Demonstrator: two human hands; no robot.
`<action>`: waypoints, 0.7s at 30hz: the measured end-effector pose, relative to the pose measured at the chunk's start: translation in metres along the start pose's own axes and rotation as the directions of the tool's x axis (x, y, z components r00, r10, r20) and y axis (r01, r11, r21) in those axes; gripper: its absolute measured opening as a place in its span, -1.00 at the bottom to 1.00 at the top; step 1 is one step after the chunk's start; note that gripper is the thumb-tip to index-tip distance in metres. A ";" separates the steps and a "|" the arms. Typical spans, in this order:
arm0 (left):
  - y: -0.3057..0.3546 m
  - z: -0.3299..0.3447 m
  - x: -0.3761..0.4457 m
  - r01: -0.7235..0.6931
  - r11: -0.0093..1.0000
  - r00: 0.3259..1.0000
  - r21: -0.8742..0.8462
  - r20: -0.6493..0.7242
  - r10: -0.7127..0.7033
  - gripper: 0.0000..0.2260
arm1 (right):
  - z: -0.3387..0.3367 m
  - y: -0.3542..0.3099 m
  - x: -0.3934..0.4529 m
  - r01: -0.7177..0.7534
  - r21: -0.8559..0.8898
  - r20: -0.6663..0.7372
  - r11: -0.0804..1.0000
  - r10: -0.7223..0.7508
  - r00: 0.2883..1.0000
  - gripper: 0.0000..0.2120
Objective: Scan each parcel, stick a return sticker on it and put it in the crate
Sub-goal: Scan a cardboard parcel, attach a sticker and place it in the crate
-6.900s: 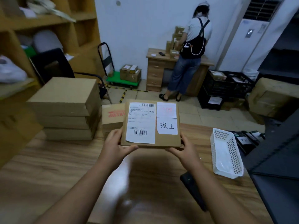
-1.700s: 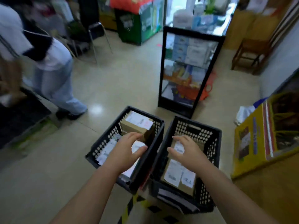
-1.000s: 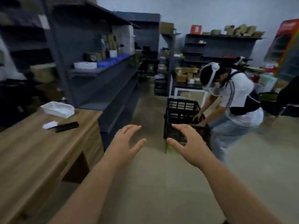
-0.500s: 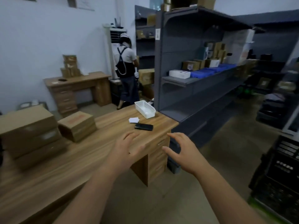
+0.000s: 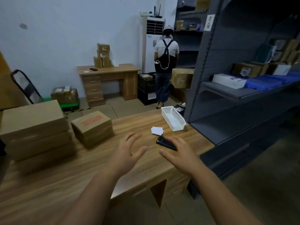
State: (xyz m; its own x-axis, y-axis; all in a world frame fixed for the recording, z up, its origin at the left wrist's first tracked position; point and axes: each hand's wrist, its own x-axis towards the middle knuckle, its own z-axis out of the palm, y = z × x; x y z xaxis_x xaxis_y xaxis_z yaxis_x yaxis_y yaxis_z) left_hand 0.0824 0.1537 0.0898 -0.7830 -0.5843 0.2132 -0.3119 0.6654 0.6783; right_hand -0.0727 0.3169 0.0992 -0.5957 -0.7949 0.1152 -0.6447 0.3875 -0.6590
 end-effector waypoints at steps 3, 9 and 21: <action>-0.016 -0.008 0.054 -0.020 0.999 0.999 0.040 -0.042 0.022 -0.50 | 0.002 0.001 0.057 0.026 0.019 -0.010 0.999 -0.026 1.000 -0.45; -0.060 -0.004 0.102 0.043 0.996 0.997 0.080 -0.062 -0.038 -0.53 | 0.033 0.017 0.138 0.057 0.027 0.069 0.998 -0.059 0.996 -0.39; -0.130 -0.050 0.164 0.324 0.938 0.920 0.125 -0.272 -0.282 -0.51 | 0.100 -0.017 0.293 0.290 0.115 0.287 0.950 -0.311 0.906 -0.28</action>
State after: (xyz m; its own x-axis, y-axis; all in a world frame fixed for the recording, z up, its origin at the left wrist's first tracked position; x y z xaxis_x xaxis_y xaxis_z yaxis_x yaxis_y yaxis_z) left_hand 0.0215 -0.0523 0.0716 -0.4862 -0.8515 0.1964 -0.6136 0.4927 0.6170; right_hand -0.1885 0.0304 0.0698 -0.2015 -0.9747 0.0964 -0.7302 0.0839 -0.6781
